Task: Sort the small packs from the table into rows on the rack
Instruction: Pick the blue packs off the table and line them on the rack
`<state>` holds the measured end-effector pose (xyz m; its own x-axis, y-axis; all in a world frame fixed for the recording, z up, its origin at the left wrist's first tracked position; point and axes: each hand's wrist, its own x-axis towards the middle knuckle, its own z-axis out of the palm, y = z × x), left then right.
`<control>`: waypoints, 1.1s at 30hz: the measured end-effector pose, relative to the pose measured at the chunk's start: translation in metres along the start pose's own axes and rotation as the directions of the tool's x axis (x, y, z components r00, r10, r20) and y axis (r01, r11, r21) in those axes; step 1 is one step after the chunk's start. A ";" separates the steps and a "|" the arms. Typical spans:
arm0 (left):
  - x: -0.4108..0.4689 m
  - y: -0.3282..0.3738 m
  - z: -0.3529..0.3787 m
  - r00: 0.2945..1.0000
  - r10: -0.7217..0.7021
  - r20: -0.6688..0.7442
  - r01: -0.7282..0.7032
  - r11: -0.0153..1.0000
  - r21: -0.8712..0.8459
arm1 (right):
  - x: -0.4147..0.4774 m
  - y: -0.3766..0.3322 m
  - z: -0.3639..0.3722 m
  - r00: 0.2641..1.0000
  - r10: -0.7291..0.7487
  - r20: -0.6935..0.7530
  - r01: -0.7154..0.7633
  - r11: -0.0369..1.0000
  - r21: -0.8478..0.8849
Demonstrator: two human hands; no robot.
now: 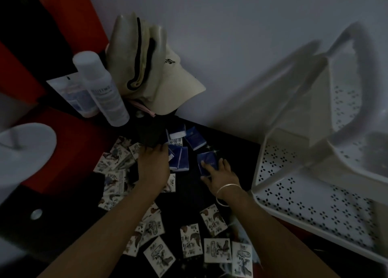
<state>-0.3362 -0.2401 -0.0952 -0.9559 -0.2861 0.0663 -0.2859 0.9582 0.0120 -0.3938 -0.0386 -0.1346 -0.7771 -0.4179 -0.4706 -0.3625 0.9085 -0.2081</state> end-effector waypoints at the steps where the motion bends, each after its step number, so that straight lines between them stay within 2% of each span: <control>1: 0.001 0.001 0.001 0.999 -0.019 0.041 0.018 0.999 0.033 | 0.000 0.000 0.000 0.999 -0.008 -0.032 0.007 1.000 -0.023; 3: 0.004 0.002 0.003 0.994 -0.052 0.095 0.045 0.996 0.073 | -0.002 -0.002 0.005 0.996 -0.009 -0.091 0.005 0.999 -0.054; 6: 0.004 0.002 0.005 0.996 -0.047 0.082 0.044 0.998 0.041 | -0.008 -0.007 0.016 0.975 -0.014 -0.222 0.005 0.999 -0.040; 9: 0.003 0.005 0.006 0.999 -0.003 0.045 0.010 0.988 -0.153 | -0.013 -0.003 0.016 0.949 -0.025 -0.315 0.052 0.996 0.077; 11: -0.001 0.012 -0.002 1.000 -0.018 0.005 0.019 0.932 -0.362 | -0.016 0.002 0.008 0.949 0.055 -0.311 0.054 0.942 0.331; 12: -0.005 0.015 -0.007 0.999 -0.047 0.007 0.044 0.876 -0.480 | -0.020 0.002 -0.001 0.949 0.146 -0.281 0.017 0.864 0.504; 14: -0.013 0.023 -0.021 0.995 -0.098 0.012 0.079 0.713 -0.697 | -0.031 -0.001 -0.022 0.943 0.291 -0.164 -0.047 0.602 0.797; 16: -0.021 0.026 -0.036 0.989 -0.128 0.068 0.124 0.505 -0.854 | -0.049 -0.007 -0.044 0.942 0.325 -0.080 -0.048 0.368 0.929; 17: -0.025 0.028 -0.043 0.981 -0.138 0.139 0.182 0.372 -0.910 | -0.060 -0.010 -0.054 0.940 0.329 -0.092 -0.025 0.333 0.943; 18: -0.029 0.030 -0.049 0.964 -0.148 0.222 0.252 0.233 -0.939 | -0.070 -0.011 -0.062 0.936 0.326 -0.136 0.013 0.355 0.935; 21: -0.038 0.034 -0.066 0.873 -0.126 0.471 0.453 -0.150 -0.879 | -0.101 -0.017 -0.080 0.902 0.269 -0.338 0.143 0.552 0.821; 23: -0.050 0.037 -0.081 0.848 -0.045 0.528 0.493 -0.300 -0.817 | -0.120 -0.022 -0.089 0.871 0.217 -0.441 0.214 0.640 0.738; 24: -0.054 0.039 -0.087 0.845 -0.014 0.534 0.500 -0.331 -0.800 | -0.126 -0.024 -0.093 0.860 0.198 -0.471 0.237 0.662 0.711; 27: -0.072 0.045 -0.109 0.876 0.027 0.482 0.463 -0.332 -0.822 | -0.151 -0.032 -0.109 0.828 0.147 -0.541 0.297 0.703 0.646; 33: -0.098 0.062 -0.157 0.939 0.114 0.323 0.342 -0.381 -0.859 | -0.218 -0.035 -0.167 0.751 0.090 -0.654 0.432 0.682 0.591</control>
<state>-0.2502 -0.1514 0.0561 -0.9522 -0.1621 -0.2590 -0.1602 -0.4569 0.8750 -0.2977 0.0189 0.1185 -0.9530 -0.2375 0.1883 -0.2789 0.4438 -0.8516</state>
